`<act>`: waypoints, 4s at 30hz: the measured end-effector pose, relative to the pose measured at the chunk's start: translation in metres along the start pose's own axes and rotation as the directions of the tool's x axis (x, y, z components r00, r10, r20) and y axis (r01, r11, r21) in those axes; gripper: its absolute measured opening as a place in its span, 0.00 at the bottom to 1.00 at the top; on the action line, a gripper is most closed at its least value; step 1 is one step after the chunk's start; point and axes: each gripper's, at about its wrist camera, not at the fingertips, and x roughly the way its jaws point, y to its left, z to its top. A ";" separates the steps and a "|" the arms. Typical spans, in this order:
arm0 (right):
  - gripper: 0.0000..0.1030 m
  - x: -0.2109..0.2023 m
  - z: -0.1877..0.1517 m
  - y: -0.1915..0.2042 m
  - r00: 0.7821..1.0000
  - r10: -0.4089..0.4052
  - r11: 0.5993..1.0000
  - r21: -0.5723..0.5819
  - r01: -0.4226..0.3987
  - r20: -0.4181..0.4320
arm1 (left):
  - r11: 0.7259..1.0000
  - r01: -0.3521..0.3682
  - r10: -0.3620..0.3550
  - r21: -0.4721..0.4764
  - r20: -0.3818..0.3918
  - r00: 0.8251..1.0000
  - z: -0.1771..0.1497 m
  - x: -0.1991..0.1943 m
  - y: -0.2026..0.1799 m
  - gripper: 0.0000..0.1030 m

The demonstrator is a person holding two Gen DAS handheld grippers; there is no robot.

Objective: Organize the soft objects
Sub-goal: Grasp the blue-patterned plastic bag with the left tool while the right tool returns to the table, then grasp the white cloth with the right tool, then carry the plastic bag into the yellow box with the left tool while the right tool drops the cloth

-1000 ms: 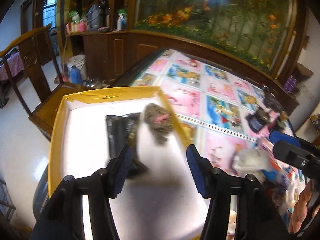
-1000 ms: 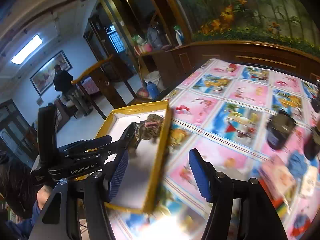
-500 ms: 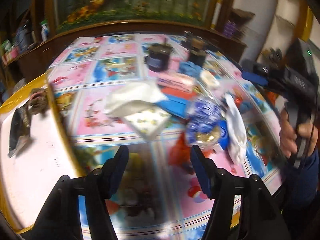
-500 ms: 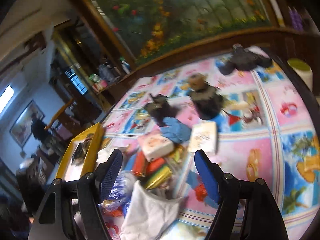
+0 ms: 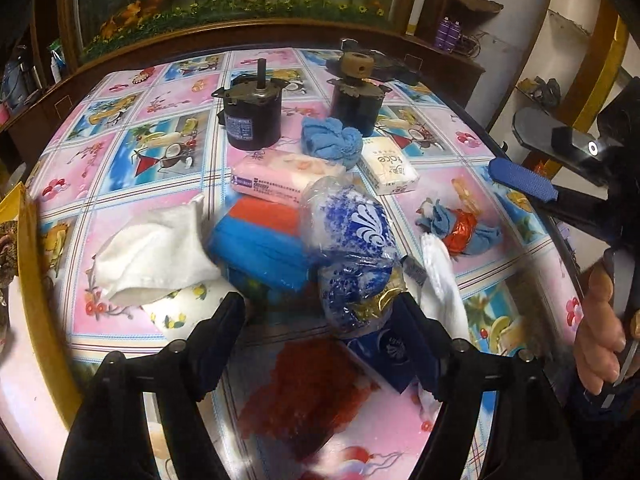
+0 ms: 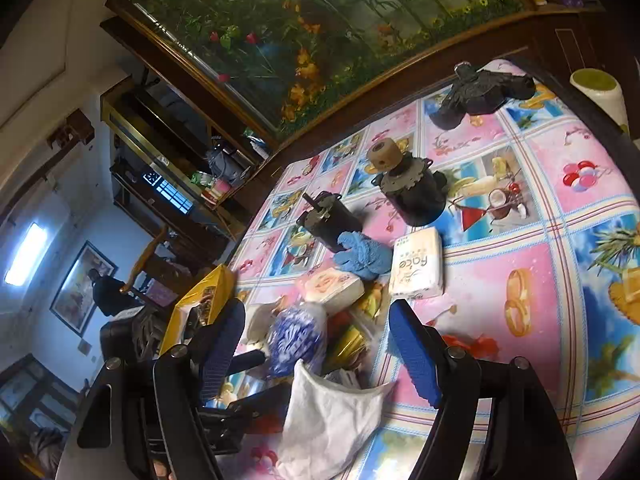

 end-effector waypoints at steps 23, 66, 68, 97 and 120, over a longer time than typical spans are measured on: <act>0.77 -0.012 0.000 -0.007 1.000 0.027 0.997 0.068 -0.027 0.011 | 0.991 -0.031 0.030 -0.127 -0.008 1.000 0.051 0.027 -0.003 0.41; 0.09 0.010 -0.074 0.067 0.988 -0.064 0.983 -0.178 0.038 -0.142 | 0.989 -0.015 0.040 -0.148 0.172 0.984 -0.056 -0.080 0.053 0.42; 0.09 0.016 -0.075 0.073 0.987 -0.060 0.981 -0.191 0.031 -0.148 | 0.988 -0.023 0.051 -0.154 0.181 0.982 -0.057 -0.084 0.057 0.42; 0.09 0.151 -0.083 0.220 0.946 0.077 0.906 -0.374 -0.199 -0.316 | 0.891 -0.158 0.284 -0.427 0.251 0.925 -0.101 -0.151 0.189 0.42; 0.09 0.305 -0.117 0.253 0.898 -0.089 0.867 -0.477 -0.144 -0.431 | 0.833 -0.227 0.329 -0.505 0.122 0.936 -0.119 -0.110 0.229 0.42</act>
